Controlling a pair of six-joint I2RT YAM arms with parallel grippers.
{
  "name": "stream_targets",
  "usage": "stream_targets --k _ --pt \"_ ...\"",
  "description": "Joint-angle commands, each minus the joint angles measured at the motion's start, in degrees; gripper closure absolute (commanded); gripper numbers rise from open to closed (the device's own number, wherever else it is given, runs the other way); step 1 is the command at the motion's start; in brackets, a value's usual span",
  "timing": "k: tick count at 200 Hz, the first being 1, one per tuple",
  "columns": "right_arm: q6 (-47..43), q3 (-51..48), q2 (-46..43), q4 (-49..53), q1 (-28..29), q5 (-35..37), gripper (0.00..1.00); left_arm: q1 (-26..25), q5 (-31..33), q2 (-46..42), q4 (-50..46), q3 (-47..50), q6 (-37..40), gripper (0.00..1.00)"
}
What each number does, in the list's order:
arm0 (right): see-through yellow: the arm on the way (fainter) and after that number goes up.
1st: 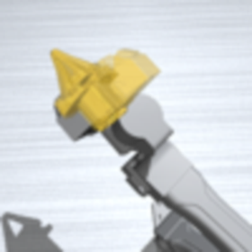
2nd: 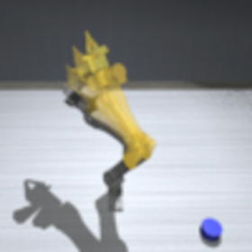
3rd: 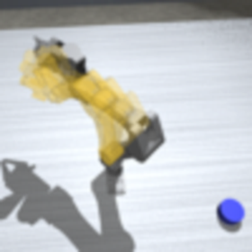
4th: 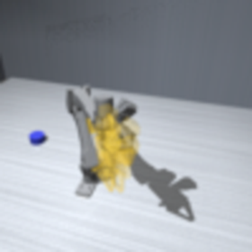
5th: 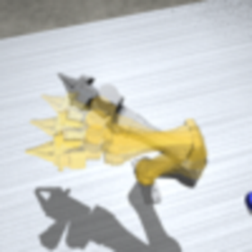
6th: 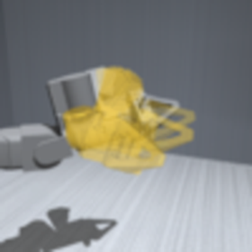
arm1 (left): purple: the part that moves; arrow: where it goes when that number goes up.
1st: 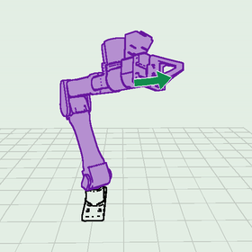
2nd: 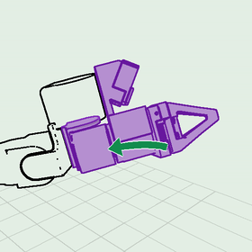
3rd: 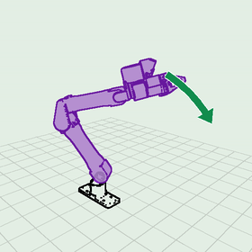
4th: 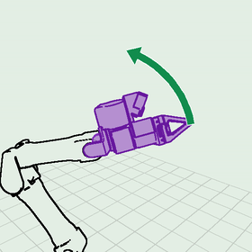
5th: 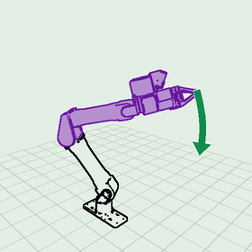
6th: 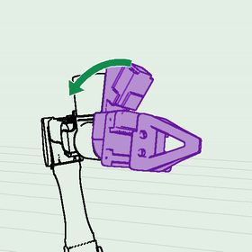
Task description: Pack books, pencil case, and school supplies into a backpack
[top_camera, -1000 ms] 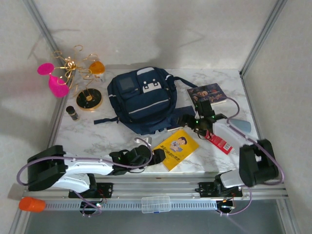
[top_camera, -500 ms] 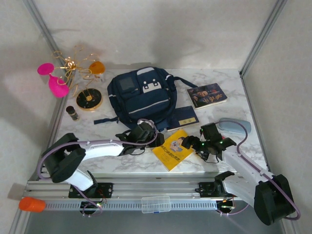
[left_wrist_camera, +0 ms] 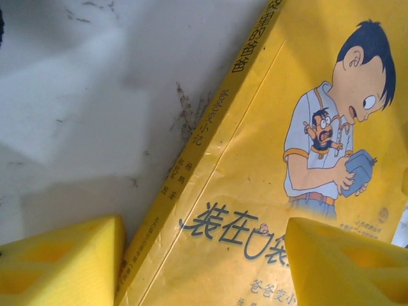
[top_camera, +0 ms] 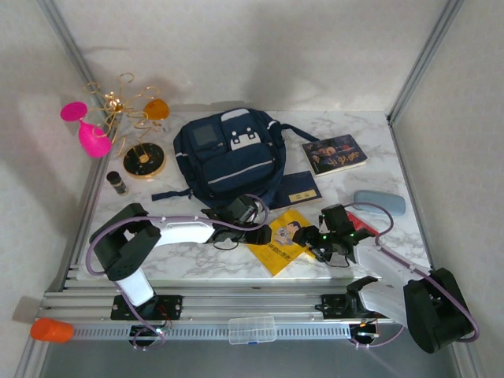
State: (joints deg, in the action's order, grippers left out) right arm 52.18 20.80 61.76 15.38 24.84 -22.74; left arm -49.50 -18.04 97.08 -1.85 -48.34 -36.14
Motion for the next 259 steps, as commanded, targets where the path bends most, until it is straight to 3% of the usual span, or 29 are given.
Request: stream_targets --k 1,17,79,115,198,259 --pt "0.1 -2.2 0.7 -3.6 0.1 -0.4 0.49 -0.4 -5.0 0.8 -2.6 -1.7 1.5 0.35" --pt "0.3 -3.0 1.3 -4.3 -0.6 -0.2 0.55 -0.6 -5.8 0.8 -2.6 -2.2 1.3 0.36" --pt "-1.1 -2.1 1.3 -5.0 -3.9 0.3 0.64 -1.9 -10.3 -0.6 2.2 -2.1 -2.3 0.42" --pt "-1.5 0.0 0.5 -7.6 -4.3 -2.5 0.63 -2.2 -4.5 2.0 -0.4 -4.3 -2.9 0.47" --pt "-7.2 5.5 -2.5 -0.4 -5.4 -3.5 0.56 -1.9 -1.0 4.8 4.9 -3.7 -7.0 0.55" --pt "-12.4 5.3 -6.0 -1.3 -5.9 -10.1 0.56 -1.8 2.0 5.2 5.0 -3.0 -7.7 0.56"
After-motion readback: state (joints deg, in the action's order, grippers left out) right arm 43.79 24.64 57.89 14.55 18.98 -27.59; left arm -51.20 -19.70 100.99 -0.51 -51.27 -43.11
